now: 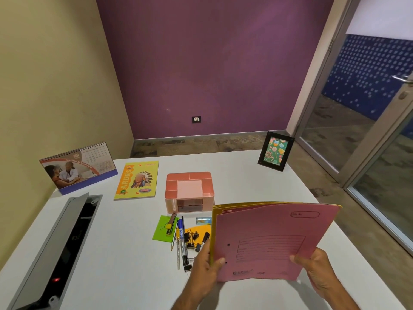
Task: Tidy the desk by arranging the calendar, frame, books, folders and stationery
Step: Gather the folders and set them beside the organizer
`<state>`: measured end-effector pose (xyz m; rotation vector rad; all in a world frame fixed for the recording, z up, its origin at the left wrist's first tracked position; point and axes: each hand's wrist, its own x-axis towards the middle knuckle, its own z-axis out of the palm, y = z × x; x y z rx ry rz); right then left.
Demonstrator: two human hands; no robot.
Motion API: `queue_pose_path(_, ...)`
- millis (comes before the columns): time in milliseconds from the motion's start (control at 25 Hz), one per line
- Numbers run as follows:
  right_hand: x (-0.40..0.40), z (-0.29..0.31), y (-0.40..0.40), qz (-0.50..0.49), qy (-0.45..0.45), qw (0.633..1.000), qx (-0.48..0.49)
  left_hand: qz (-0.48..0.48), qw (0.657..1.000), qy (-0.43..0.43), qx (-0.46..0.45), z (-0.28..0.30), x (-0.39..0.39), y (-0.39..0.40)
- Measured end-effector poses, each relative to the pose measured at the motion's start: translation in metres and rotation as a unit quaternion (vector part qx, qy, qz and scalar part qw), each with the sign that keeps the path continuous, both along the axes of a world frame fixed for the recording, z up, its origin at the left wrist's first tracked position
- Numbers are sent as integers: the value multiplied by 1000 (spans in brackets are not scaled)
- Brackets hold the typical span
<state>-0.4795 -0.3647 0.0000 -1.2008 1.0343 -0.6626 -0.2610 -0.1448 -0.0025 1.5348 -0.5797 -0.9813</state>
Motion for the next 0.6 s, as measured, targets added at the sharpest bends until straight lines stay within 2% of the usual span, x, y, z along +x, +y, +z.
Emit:
queue_pose_path(320, 2, -14, 7, 13, 75, 997, -2, -7, 997, -69, 41, -1, -1, 2)
queue_pose_path(440, 7, -2, -4, 36, 90, 995, -28, 2, 996, -78, 47, 8, 1, -13)
queue_pose_path(600, 26, 21, -41, 34, 123, 990, -66, 16, 989, -131, 68, 29, 17, -52)
